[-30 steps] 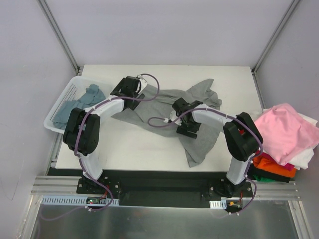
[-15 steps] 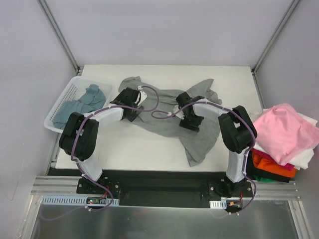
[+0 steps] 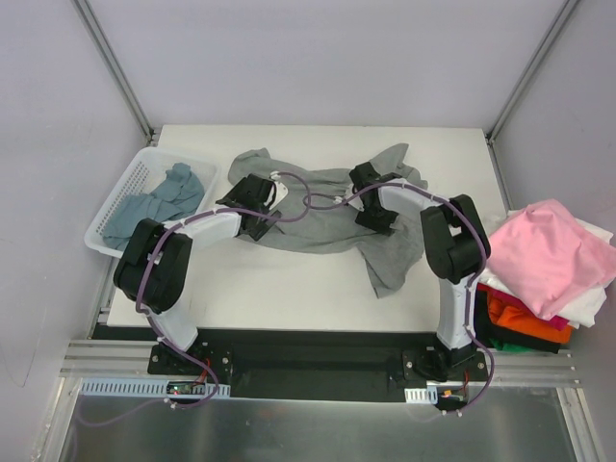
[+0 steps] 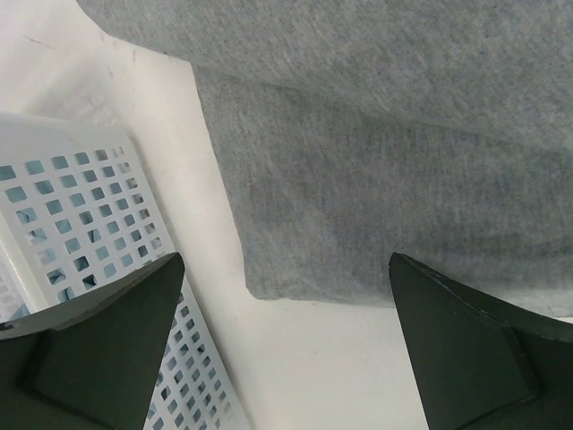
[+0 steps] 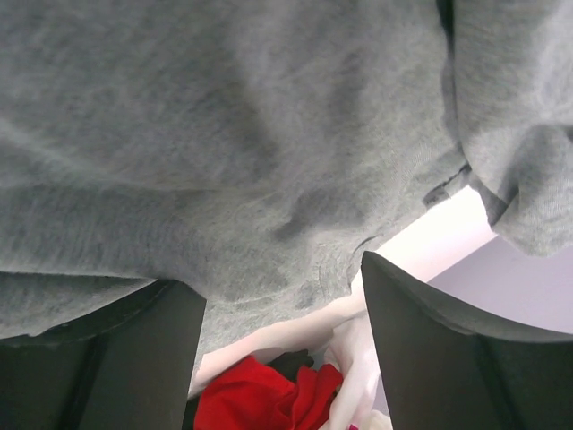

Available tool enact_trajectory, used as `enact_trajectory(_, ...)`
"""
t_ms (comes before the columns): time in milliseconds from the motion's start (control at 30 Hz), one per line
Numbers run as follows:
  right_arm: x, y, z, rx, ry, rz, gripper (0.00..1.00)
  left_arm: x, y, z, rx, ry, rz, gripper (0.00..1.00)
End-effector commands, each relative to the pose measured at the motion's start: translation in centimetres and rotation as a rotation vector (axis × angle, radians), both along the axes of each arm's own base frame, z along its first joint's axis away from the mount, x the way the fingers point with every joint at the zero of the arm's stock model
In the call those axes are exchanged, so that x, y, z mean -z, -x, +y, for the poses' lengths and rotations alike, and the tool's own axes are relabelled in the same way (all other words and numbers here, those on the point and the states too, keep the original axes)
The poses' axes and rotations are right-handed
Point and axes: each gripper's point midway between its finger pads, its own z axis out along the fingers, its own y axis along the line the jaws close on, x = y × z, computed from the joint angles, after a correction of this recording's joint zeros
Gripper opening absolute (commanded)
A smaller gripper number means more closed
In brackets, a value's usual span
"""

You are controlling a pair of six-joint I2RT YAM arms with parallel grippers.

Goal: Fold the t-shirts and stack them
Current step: Flatten out the tshirt

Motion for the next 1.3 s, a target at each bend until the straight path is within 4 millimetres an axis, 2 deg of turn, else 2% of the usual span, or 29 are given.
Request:
enact_trajectory(0, -1.3, -2.7, -1.5, 0.034, 0.040, -0.084, 0.72, -2.6, -0.5, -0.4, -0.017, 0.024, -0.074, 0.99)
enact_trajectory(200, -3.5, -4.2, -3.7, 0.074, 0.093, -0.158, 0.72, -2.4, -0.4, -0.7, -0.016, 0.026, -0.071, 0.99)
enact_trajectory(267, -3.9, -4.2, -3.8, 0.078, 0.100, -0.176, 0.71, -2.4, -0.4, -0.7, -0.018, 0.029, -0.071, 0.99)
enact_trajectory(300, -5.0, -4.2, -3.7, 0.082, 0.084, -0.196, 0.71, -2.5, -0.4, -0.8, -0.019, 0.031, -0.072, 0.99)
enact_trajectory(367, -5.5, -3.0, -3.1, 0.101, 0.035, -0.181, 0.71, -2.6, -0.5, -0.9, -0.017, 0.036, -0.076, 0.99)
enact_trajectory(433, -6.8, -1.1, -1.8, 0.094, -0.028, -0.155, 0.71, -2.9, -0.6, -1.0, -0.017, 0.038, -0.083, 0.99)
enact_trajectory(500, -6.9, 1.1, -0.3, 0.079, -0.064, -0.127, 0.71, -3.1, -0.7, -1.1, -0.017, 0.041, -0.088, 0.99)
enact_trajectory(533, -8.1, 2.1, 0.2, 0.066, -0.078, -0.141, 0.70, -3.5, -1.0, -1.3, -0.013, 0.046, -0.097, 0.99)
enact_trajectory(567, -8.2, 3.1, 1.5, 0.034, -0.087, -0.137, 0.70, -3.5, -1.1, -1.3, -0.013, 0.047, -0.098, 0.99)
enact_trajectory(600, -7.6, 4.6, 2.0, 0.026, -0.101, -0.111, 0.70, -3.9, -1.3, -1.5, -0.012, 0.055, -0.107, 0.99)
enact_trajectory(667, -7.7, 6.9, 3.5, -0.012, -0.115, -0.080, 0.68, -3.9, -1.6, -1.8, -0.010, 0.064, -0.107, 0.99)
enact_trajectory(700, -7.0, 8.1, 3.8, -0.021, -0.122, -0.042, 0.66, -4.1, -1.7, -1.9, -0.012, 0.068, -0.111, 0.99)
enact_trajectory(800, -5.8, 10.3, 5.1, -0.044, -0.140, 0.005, 0.62, -3.8, -1.9, -1.9, -0.020, 0.065, -0.107, 0.99)
enact_trajectory(933, -3.6, 13.1, 5.7, -0.097, -0.125, 0.094, 0.54, -3.4, -1.7, -1.7, -0.026, 0.057, -0.099, 0.99)
enact_trajectory(1267, -0.9, 16.0, 7.0, -0.123, -0.181, 0.263, 0.53, -2.6, -1.3, -1.0, -0.037, 0.027, -0.085, 0.99)
